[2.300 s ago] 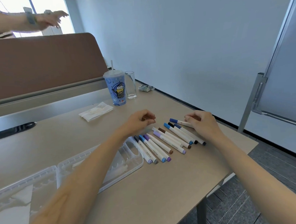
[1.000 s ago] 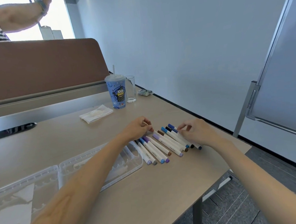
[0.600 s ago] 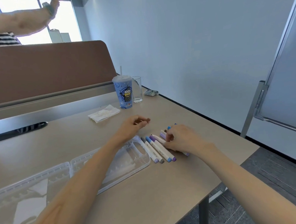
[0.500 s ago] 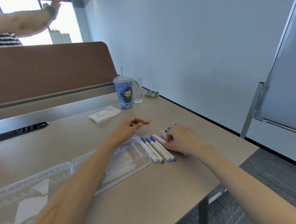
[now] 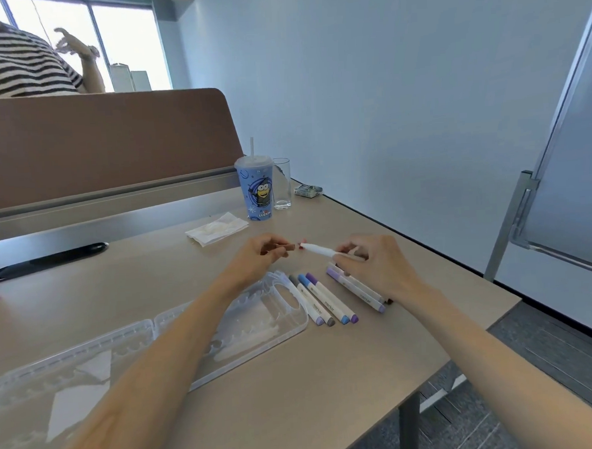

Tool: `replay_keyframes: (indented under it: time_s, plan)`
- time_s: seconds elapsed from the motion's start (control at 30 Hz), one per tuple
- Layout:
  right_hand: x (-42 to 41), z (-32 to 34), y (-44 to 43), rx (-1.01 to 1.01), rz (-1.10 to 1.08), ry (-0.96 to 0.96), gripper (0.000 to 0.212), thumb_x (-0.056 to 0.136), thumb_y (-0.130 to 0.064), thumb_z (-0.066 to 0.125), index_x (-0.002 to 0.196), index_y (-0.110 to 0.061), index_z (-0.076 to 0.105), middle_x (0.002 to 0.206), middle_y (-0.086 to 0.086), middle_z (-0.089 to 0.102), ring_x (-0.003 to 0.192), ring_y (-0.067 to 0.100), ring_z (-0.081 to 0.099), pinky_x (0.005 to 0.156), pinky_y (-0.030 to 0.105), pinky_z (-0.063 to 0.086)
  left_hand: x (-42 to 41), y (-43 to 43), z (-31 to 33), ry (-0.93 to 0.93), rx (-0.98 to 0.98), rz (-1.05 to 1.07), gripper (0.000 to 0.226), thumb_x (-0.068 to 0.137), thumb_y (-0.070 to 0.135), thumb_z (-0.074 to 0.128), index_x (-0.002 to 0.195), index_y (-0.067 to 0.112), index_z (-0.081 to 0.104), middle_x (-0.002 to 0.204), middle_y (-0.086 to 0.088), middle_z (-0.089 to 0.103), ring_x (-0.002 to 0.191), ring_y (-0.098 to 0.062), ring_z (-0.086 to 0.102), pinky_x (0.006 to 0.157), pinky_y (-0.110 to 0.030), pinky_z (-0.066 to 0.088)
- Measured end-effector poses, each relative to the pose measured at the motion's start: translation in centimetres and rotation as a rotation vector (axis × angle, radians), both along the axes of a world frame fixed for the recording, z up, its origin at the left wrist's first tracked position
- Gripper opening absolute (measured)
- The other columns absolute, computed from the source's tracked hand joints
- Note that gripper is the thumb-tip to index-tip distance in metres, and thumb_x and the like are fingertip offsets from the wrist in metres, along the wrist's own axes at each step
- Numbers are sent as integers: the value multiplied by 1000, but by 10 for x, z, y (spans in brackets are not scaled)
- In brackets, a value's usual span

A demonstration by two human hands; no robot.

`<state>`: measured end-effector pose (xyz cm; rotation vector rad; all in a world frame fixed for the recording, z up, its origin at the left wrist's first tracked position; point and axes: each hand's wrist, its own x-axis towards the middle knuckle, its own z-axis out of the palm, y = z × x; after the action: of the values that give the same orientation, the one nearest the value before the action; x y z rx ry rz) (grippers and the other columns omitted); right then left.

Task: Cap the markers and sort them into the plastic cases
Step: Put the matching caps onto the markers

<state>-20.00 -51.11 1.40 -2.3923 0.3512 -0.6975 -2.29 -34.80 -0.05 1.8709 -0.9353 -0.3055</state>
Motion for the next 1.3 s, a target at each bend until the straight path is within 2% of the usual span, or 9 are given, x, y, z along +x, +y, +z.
replay_keyframes:
  time_s: [0.07, 0.2, 0.3, 0.5, 0.63, 0.9, 1.07, 1.23, 1.3]
  plan:
    - [0, -1, 0, 3, -3, -8, 9, 85, -26, 68, 92, -24, 74, 76, -10, 69, 70, 12, 65, 60, 22, 47, -3, 0, 1, 31, -31, -4, 18, 98, 10, 51, 111, 11, 62, 93, 6, 70, 89, -11, 61, 79, -20, 47]
    - [-2, -4, -1, -3, -16, -14, 7, 86, -28, 66, 90, -28, 72, 70, -13, 66, 64, 11, 61, 54, 16, 41, -7, -4, 4, 137, -4, 29, 19, 102, 24, 41, 114, 13, 52, 98, 12, 73, 87, -13, 60, 79, -26, 45]
    - [-4, -4, -2, -8, -16, -20, 6, 87, -28, 66, 88, -31, 72, 68, -14, 65, 61, 8, 59, 53, 14, 40, -14, -7, 10, 217, -8, 37, 19, 104, 28, 34, 103, 15, 48, 94, 16, 74, 88, -12, 60, 75, -28, 41]
    - [-6, -2, -4, 7, 8, -74, 6, 85, -26, 69, 88, -30, 72, 66, -14, 67, 57, 6, 60, 51, 14, 42, -14, -11, 16, 427, -141, -26, 18, 103, 28, 37, 98, 17, 50, 99, 3, 74, 95, -15, 61, 78, -34, 39]
    - [-7, -1, -4, 2, 22, -97, 7, 86, -25, 69, 90, -28, 73, 67, -13, 67, 57, 7, 58, 53, 20, 45, -13, -13, 16, 410, -113, -43, 22, 101, 33, 43, 104, 17, 58, 106, 0, 71, 98, -15, 58, 81, -33, 38]
    - [-9, 2, 0, 39, 33, -137, 8, 86, -20, 70, 90, -26, 72, 70, -17, 67, 59, 2, 64, 58, 13, 47, -16, -14, 17, 371, -58, -93, 24, 100, 34, 44, 105, 17, 61, 115, -7, 67, 95, -15, 55, 79, -32, 36]
    - [-9, 2, -2, 45, 5, -153, 7, 85, -22, 71, 90, -27, 72, 71, -16, 68, 61, 5, 65, 60, 16, 49, -17, -12, 21, 378, -72, -69, 25, 101, 32, 44, 107, 17, 62, 109, -2, 67, 93, -15, 52, 77, -30, 36]
    - [-8, 3, 2, 74, 12, -145, 8, 86, -23, 70, 91, -27, 73, 69, -18, 67, 63, 8, 65, 60, 20, 50, -21, -12, 22, 357, -71, -144, 20, 99, 30, 48, 102, 18, 63, 113, -12, 64, 87, -14, 50, 71, -28, 34]
    - [-6, 2, 2, 79, -1, -149, 8, 87, -23, 69, 93, -26, 74, 74, -18, 67, 67, 4, 62, 61, 15, 47, -22, -11, 23, 337, -68, -157, 17, 98, 27, 51, 104, 16, 63, 106, -9, 66, 80, -13, 46, 67, -26, 34]
